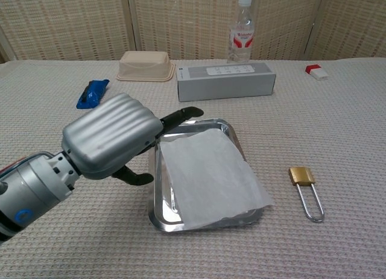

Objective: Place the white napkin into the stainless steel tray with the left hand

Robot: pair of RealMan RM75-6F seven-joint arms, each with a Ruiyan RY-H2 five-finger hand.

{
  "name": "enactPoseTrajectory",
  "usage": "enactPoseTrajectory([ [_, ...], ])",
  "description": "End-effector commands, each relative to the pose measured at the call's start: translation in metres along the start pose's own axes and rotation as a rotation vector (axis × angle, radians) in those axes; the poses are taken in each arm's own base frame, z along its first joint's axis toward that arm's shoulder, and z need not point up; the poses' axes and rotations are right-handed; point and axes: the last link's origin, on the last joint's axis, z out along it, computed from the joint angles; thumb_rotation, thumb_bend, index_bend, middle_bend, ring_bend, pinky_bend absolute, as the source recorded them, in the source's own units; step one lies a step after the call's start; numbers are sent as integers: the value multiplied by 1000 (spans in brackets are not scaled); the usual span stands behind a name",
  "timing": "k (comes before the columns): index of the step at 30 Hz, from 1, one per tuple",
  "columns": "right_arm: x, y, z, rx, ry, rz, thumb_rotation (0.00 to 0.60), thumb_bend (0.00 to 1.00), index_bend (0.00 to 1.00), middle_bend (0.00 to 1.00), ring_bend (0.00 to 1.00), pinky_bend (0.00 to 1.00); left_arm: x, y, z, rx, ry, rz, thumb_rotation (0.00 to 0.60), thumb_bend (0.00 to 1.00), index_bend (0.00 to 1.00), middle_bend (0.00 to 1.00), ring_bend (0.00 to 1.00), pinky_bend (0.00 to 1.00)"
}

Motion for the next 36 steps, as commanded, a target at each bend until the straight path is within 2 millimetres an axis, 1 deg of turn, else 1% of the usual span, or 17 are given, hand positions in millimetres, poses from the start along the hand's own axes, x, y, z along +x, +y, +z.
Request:
enactPoseTrajectory([
  [1,0,-1,0,3,2,-1,600,317,0,0,0,0,0,9,-15,-16,-82,-106,600,301,239,1000,1000,1000],
  [2,0,-1,0,2,2,-1,600,317,0,0,0,0,1,12,-19,-22,-113,-134,600,410,256,1000,1000,1000],
  [3,0,-1,0,2,1,-1,600,317,0,0,0,0,2,13,-20,-28,-132,-146,600,478,266,1000,1000,1000],
  [4,-1,-1,0,1,1,-1,600,317,0,0,0,0,3,15,-22,-34,-152,-158,600,569,281,1000,1000,1000],
  [7,-2,-1,0,2,-4,-2,600,317,0,0,0,0,7,20,-23,-55,-181,-182,600,689,298,1000,1000,1000],
  [11,-4,-1,0,-1,-13,-2,600,317,0,0,0,0,7,24,-24,-65,-201,-203,600,773,288,1000,1000,1000],
  [15,-5,-2,1,-3,-18,4,600,317,0,0,0,0,6,30,-22,-49,-244,-258,600,816,259,1000,1000,1000],
  [19,-4,-2,1,-2,-17,6,600,317,0,0,0,0,7,37,-20,-70,-247,-268,600,836,256,1000,1000,1000],
  [29,-2,-2,0,1,-13,15,600,317,0,0,0,0,-4,54,-22,-125,-272,-275,600,844,264,1000,1000,1000],
  [36,-3,-2,0,0,-14,17,600,317,0,0,0,0,-13,55,-21,-124,-290,-285,600,843,259,1000,1000,1000],
])
